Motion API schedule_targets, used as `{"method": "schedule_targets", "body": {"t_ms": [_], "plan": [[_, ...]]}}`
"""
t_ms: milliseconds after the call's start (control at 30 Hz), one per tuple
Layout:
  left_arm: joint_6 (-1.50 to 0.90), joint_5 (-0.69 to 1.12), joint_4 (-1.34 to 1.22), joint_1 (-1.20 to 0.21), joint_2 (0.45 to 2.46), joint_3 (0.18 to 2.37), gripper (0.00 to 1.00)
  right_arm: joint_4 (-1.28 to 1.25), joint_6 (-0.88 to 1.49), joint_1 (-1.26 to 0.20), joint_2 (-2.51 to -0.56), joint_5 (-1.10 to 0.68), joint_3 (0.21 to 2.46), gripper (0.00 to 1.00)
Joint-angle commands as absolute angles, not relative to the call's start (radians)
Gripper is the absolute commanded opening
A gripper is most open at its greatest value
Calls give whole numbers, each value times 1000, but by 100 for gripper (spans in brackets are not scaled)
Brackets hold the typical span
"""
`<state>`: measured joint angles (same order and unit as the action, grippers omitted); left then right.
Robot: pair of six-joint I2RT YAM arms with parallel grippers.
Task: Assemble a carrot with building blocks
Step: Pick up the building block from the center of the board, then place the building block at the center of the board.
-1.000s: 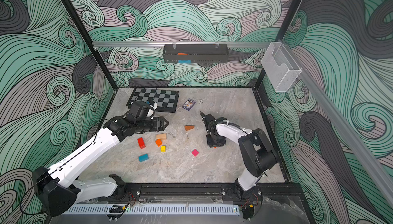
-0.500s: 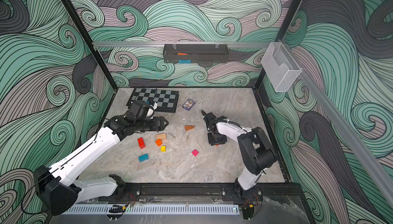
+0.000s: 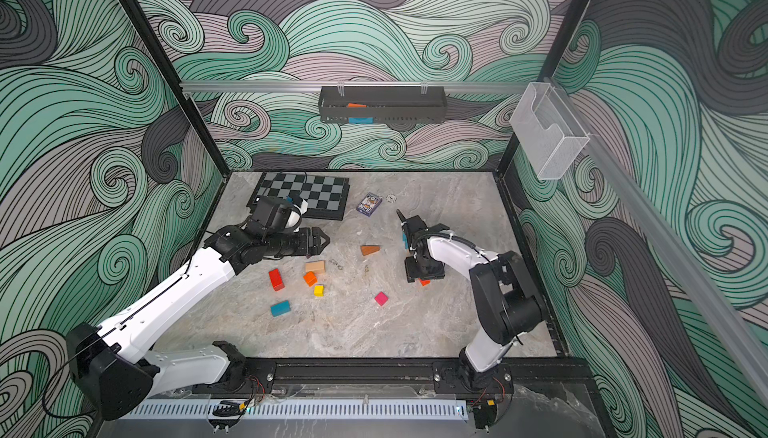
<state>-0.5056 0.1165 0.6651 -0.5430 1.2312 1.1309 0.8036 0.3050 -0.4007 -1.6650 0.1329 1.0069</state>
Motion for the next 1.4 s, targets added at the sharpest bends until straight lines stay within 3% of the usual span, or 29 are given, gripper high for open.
{"method": "schedule_targets", "body": {"t_ms": [0, 300, 467, 700, 1100, 1367], "plan": [[-495, 128, 657, -529, 1229, 1160, 81, 814, 293, -381, -1706, 100, 1036, 65], [-487, 126, 669, -522, 1223, 1163, 81, 779, 363, -368, -1743, 36, 1013, 31], [-477, 134, 674, -520, 1212, 1161, 81, 779, 473, -368, -1630, 24, 936, 23], [-449, 218, 631, -520, 1192, 1142, 81, 747, 742, -368, -1465, -38, 856, 22], [-340, 390, 620, -521, 1161, 1112, 81, 568, 1109, -368, -1530, -125, 802, 24], [-304, 405, 637, -521, 1141, 1108, 81, 597, 1190, -365, -1498, -42, 788, 26]]}}
